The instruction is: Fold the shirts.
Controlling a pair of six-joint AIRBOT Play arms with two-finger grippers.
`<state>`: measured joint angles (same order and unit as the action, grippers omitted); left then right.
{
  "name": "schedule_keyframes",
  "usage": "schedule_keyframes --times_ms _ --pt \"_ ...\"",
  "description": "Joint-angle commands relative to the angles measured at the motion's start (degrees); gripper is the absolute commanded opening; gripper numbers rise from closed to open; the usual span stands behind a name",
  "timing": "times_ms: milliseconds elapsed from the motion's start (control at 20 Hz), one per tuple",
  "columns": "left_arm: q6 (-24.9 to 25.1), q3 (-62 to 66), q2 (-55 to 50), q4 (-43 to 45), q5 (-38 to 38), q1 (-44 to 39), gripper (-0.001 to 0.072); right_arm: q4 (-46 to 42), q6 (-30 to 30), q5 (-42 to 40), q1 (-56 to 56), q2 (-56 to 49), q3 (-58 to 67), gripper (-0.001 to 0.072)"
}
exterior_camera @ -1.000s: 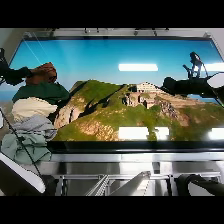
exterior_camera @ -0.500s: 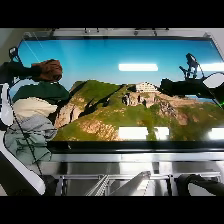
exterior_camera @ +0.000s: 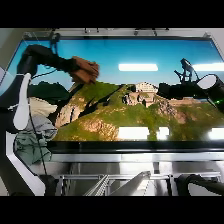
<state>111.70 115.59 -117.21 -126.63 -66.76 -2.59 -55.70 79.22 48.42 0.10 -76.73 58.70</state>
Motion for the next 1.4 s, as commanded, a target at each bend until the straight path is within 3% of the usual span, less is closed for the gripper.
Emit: schedule_keyframes --times_ms 0,400,600,650,700,750,1000,1050,1100,1150,1350 --pt "2.86 -0.85 0.26 -7.52 -15.69 -9.25 0.0031 -2.19 0.09 3.02 -0.02 -0.17 0.02 0.0017" --pt "2.71 -12.28 0.72 -7.41 -19.56 -29.09 0.0026 -2.16 0.28 18.03 0.0 0.42 -0.02 0.0014" --pt "2.69 -13.14 3.28 -4.42 -18.93 -32.85 0.0027 -4.26 2.8 21.59 -0.02 3.65 -0.28 0.0014" --pt "2.6 -13.14 3.93 -4.39 -19.69 -32.85 0.0255 -6.47 4.57 21.97 -0.02 5.07 -0.44 0.0014" --pt "0.66 -13.14 4.55 -4.42 -20.5 -32.41 0.056 -9.2 6.54 22.56 -0.02 6.91 -0.7 0.0014" --pt "-2.56 -13.11 5.16 -4.42 -21.09 -31.82 0.072 -11.43 7.98 23.15 -0.02 8.85 -1.07 0.0014" --pt "-9.07 -16.65 11.91 -4.39 -30.18 -22.73 0.0718 -16.83 9.03 23.67 -0.02 20.22 -6.6 0.0027" --pt "-9.09 -20.76 14.97 -4.39 -28.96 -20.26 0.0718 -17.22 10.86 23.63 -0.02 21.64 -8.41 0.0187" --pt "-9.09 -26.27 18.6 -4.44 -27.19 -17.59 0.0719 -17.05 11.74 23.19 0.0 22.16 -10.38 0.0568" --pt "-9.09 -32.09 22.05 -4.55 -24.15 -15.45 0.0719 -15.85 11.41 21.77 0.02 21.79 -12.31 0.0707" --pt "-8.74 -53.81 30.16 -9.62 -8.04 -11.56 0.0717 -5.81 3.76 14.32 0.02 12.92 -16.57 0.0706"
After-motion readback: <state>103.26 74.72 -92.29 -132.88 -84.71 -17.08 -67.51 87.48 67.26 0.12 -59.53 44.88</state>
